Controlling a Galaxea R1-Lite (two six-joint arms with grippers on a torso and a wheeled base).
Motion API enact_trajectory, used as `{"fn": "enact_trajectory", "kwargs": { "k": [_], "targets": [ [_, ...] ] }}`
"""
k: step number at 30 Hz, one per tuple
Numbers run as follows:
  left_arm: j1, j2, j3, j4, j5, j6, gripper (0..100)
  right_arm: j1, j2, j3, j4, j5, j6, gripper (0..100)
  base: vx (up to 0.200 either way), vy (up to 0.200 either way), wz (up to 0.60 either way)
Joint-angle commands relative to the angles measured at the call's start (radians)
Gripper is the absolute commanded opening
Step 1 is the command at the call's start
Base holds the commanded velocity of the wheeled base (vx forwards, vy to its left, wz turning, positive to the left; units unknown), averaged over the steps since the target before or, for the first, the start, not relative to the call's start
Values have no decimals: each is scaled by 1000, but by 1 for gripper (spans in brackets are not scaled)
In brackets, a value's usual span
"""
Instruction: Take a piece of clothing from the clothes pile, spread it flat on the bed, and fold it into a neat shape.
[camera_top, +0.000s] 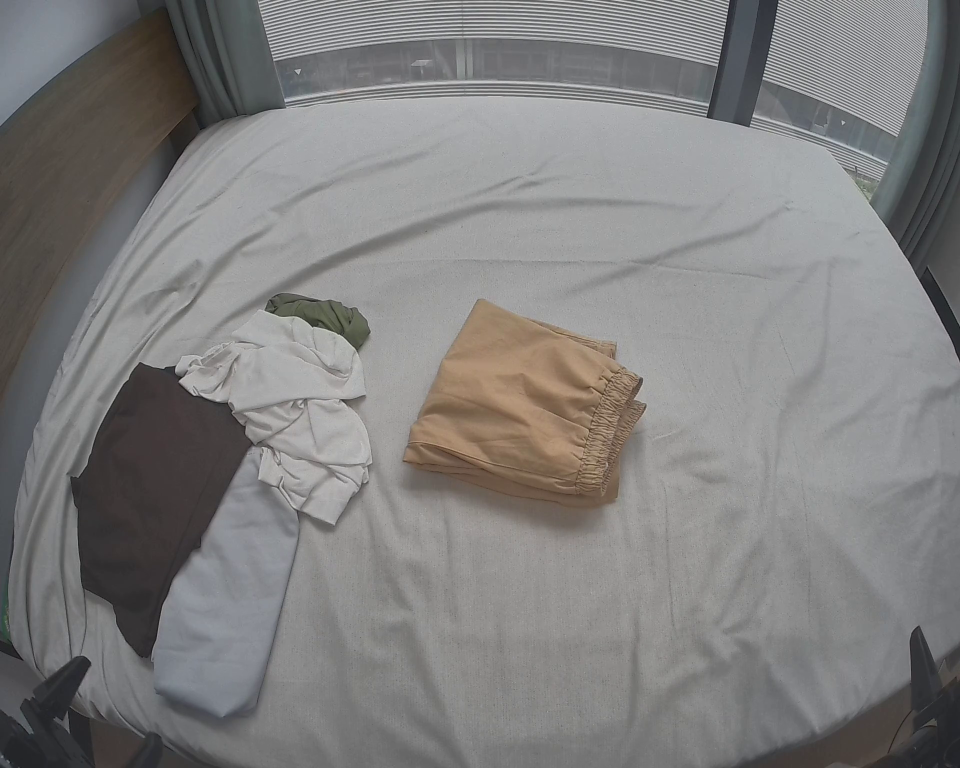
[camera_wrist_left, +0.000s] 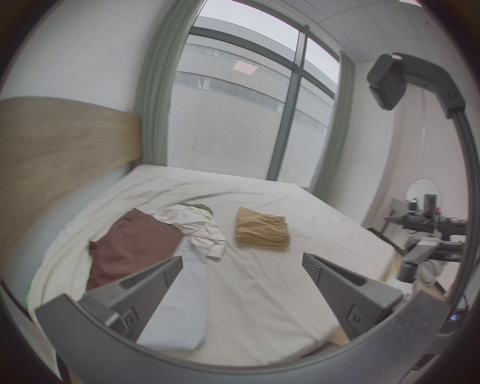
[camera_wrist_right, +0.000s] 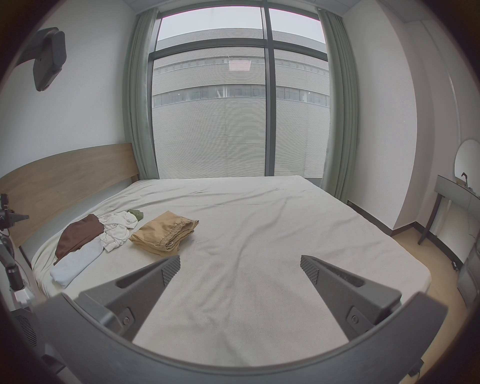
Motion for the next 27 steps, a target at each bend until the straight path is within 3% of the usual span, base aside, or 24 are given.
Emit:
{"fn": "enact_trajectory", "kwargs": {
  "k": [1,4,6,8,9,12,27],
  "targets": [
    [8,-28,16,1,159,34,100,-2,3,17,-3,-49,-13,100,0,0,0],
    [8,-28,16,12,240,99,100,-2,3,18,-8,-91,-30,100,0,0,0],
    [8,-28,16,49,266,120,100,0,4,18,0,-75,-20,100,0,0,0],
    [6,-28,12,70,268,113,100,3,1,18,52,32,9,100,0,0,0],
    [6,-28,8,76,269,111,100,3,0,12,77,43,1,100,0,0,0],
    [6,-28,13,67,274,97,100,-2,1,13,65,38,-31,100,0,0,0],
    [5,-28,16,56,288,76,100,3,0,17,57,64,-31,100,0,0,0]
  ]
}}
